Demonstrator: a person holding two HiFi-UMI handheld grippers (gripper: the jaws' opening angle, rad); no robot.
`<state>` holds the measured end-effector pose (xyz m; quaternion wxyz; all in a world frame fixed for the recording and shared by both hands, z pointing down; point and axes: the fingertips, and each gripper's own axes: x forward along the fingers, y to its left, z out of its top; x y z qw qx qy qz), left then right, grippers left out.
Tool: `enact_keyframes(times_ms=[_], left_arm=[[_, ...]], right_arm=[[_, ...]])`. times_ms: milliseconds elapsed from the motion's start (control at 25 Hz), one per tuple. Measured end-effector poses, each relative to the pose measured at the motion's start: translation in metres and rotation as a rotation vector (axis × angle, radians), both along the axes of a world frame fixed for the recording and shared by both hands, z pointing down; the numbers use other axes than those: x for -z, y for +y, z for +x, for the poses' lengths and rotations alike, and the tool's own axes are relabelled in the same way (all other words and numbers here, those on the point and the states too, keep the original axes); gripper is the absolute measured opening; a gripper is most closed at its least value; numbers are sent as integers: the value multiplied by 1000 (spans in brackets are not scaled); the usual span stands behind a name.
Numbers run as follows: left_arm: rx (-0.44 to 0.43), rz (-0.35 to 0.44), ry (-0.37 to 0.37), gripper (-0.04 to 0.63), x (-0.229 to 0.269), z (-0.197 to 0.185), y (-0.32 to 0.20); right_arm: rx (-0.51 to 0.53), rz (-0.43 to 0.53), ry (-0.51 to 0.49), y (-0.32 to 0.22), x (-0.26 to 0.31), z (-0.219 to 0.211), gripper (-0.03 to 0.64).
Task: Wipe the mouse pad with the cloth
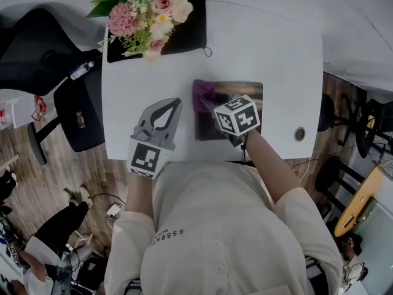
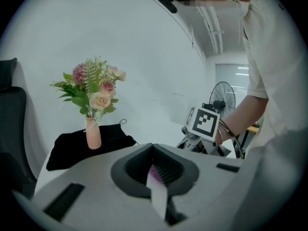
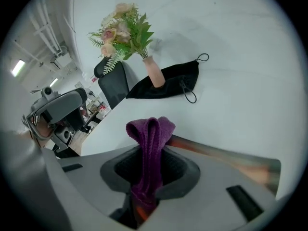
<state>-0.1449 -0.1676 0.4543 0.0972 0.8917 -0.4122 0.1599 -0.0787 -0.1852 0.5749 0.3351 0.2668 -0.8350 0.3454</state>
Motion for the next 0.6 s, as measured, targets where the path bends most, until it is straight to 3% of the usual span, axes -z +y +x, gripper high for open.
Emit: enact_keyframes(times_ms=[200,480,600], left_arm=[[2,-17,-17,2,-2,15,-4],[34,-44,12,2,3,38,-12],[-4,-23,-5,2,0,53,-12]], right_arm=[[19,-5,-2,-4,-1,16,95],[18,9,33,-10,-2,46,95],[15,12,52,-11,-3,64,95]])
